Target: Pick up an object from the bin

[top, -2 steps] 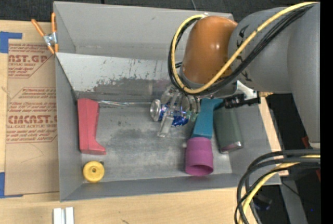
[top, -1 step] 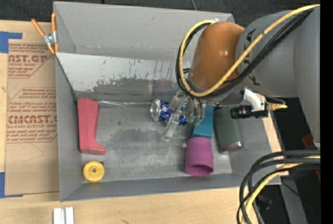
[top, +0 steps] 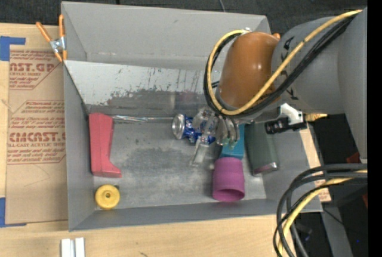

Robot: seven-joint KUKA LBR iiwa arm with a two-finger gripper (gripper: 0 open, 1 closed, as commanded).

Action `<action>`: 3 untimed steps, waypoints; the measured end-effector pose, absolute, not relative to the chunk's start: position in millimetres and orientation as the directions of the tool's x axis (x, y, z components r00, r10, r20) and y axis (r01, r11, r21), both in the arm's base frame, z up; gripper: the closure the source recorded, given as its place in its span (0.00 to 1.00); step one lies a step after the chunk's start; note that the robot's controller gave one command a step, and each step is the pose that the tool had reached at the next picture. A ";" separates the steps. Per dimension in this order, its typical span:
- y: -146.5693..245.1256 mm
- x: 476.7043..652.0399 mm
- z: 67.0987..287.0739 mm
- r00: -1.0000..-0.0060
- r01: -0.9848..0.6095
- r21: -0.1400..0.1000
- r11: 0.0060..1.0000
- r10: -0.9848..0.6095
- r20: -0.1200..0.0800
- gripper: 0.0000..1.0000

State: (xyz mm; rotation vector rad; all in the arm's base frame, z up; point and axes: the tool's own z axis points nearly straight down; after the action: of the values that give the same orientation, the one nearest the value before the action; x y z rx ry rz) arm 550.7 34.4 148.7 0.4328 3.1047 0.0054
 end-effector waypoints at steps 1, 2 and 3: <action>30.5 553.1 120.2 -0.944 0.330 0.003 0.944 0.330 -0.001 0.00; 16.6 589.8 100.9 -0.898 0.440 0.005 0.898 0.440 -0.005 1.00; 16.6 589.8 100.9 -0.898 0.440 0.005 0.898 0.440 -0.005 1.00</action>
Offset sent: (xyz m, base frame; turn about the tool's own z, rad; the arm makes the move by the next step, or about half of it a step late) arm 0.0392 -0.0182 -0.0474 0.1796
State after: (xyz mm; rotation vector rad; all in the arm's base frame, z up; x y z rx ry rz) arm 589.8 16.6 100.9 0.7080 3.0547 0.0067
